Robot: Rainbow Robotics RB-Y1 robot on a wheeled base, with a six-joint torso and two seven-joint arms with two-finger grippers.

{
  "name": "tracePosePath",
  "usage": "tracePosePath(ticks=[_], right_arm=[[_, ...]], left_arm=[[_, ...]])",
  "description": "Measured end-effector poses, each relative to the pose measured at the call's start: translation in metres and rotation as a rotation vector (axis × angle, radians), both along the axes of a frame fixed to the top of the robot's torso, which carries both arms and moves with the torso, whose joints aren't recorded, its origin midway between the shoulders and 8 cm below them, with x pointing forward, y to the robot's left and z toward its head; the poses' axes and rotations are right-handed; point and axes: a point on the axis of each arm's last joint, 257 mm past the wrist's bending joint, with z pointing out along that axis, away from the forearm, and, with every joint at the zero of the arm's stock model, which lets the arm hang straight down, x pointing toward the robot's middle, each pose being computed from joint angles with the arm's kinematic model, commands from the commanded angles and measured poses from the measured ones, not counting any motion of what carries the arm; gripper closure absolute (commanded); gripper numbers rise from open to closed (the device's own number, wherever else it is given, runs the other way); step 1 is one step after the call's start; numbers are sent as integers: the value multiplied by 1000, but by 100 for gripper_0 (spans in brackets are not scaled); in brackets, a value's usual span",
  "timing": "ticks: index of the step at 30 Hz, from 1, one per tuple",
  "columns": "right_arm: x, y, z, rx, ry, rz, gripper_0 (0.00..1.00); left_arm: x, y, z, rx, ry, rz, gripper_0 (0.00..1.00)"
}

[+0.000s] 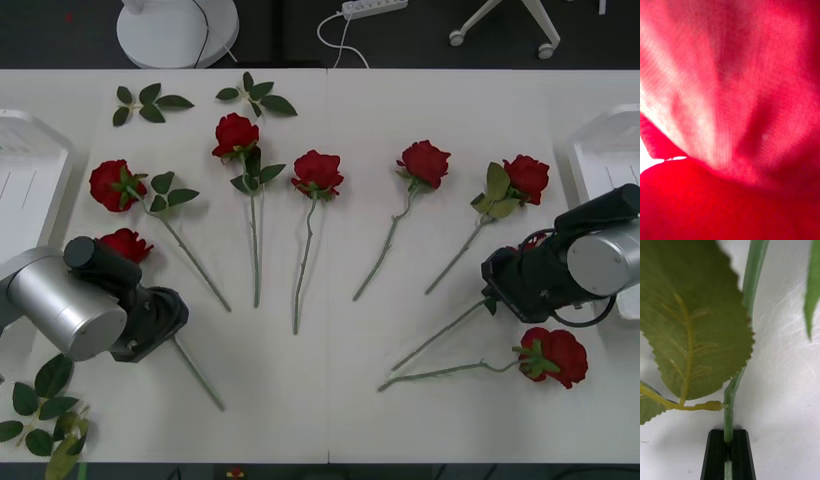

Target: Place the red flowers into the right box and the blue flowers into the left box. If a person shows an open palm, hand one flower to the person first, then continue sorting.

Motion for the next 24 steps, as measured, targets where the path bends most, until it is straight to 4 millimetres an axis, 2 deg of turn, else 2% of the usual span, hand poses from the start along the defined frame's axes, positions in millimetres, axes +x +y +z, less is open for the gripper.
tracePosePath(ticks=[3,6,11,14,16,19,24], right_arm=[[3,16,21,75,40,-15,100],[13,22,50,114,44,-20,100],[46,24,109,130,-41,-6,100],[63,20,140,52,-146,140,100],[75,6,156,-89,-250,323,100],[90,-26,176,-307,-351,532,100],[106,-111,199,-614,-356,622,100]], left_arm=[[0,12,18,45,-38,-67,100],[4,15,46,76,-125,-188,100],[13,8,96,143,-328,-461,100],[20,-9,129,163,-455,-579,100],[24,-28,150,153,-534,-621,100],[28,-55,175,115,-614,-660,100],[44,-107,222,44,-759,-711,100]])
